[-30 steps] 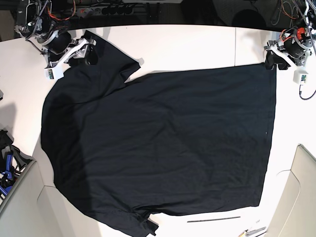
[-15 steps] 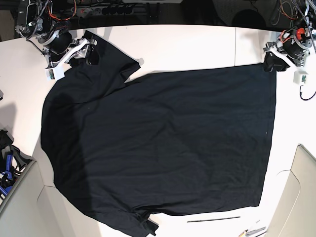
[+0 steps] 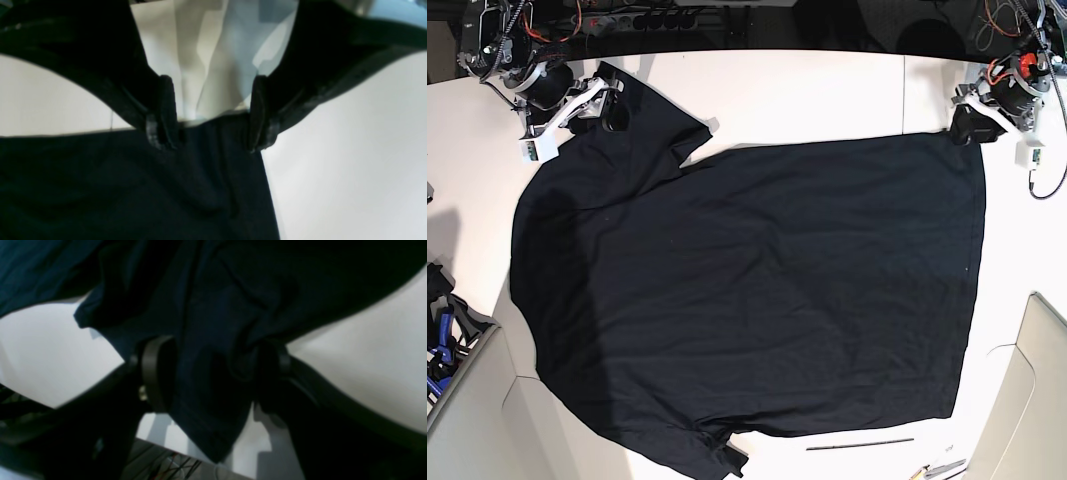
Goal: Fold the T-shirt properly
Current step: 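Lift the shoulder corners and pull them apart to stretch the shirt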
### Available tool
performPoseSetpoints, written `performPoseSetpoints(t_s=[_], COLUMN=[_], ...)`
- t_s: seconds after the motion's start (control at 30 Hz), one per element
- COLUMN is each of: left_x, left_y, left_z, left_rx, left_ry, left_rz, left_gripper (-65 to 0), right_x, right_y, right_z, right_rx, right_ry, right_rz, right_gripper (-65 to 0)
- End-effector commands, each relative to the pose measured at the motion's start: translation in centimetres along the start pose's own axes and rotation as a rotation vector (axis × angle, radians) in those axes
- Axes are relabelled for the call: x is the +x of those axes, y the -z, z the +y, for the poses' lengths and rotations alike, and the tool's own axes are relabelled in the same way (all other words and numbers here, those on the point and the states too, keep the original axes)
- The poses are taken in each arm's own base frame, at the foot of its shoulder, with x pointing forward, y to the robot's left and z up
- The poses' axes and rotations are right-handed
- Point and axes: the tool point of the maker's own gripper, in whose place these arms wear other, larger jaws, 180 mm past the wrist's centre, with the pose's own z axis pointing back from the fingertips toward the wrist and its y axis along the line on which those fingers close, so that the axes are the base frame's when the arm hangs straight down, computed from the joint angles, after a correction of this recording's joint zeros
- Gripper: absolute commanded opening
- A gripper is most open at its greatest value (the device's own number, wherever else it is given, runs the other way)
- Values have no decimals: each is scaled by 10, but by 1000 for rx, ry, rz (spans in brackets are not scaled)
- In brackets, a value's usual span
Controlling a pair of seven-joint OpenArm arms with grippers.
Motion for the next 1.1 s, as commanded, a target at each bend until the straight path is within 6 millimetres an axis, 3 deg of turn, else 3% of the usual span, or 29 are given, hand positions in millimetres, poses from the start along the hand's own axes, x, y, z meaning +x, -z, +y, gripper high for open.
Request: performPoseSetpoints(t_s=[0.0,0.17,0.23,0.33,0.37,0.53,0.77,1.07], left_x=[12,14,14,16,16,16,20,34], left_y=[-2,-1,-1,-1,-1,-1,-7,-43], left_z=[0,1,2,3,3,2,3,3], left_rx=[-2,1,9,14,13,5,-14,-30], left_ry=[14,21,31,38,38,49,80,96], left_rz=[-34,-38,-36,-39,-39,-39,-11,-71], left_gripper=[-300,-451,-521,-650,-650,-650,-650,-650], right_x=[-12,-13,-13,-12,-12,-10,6,4], right_y=[-1,-1,-1,-1,-1,-3,-16,-49], right_z=[-2,-2,-2,-3,-3,-17,-10,0], right_rx=[-9,-10,-12,-13,-14,-96,-93,-65], right_ry=[-2,-3,-1,0,-1,-77,-103,-127], right_rz=[57,62,61,59,58,66,36,6], right_gripper=[-284,-298,-403,-621,-650,-650,-650,-650])
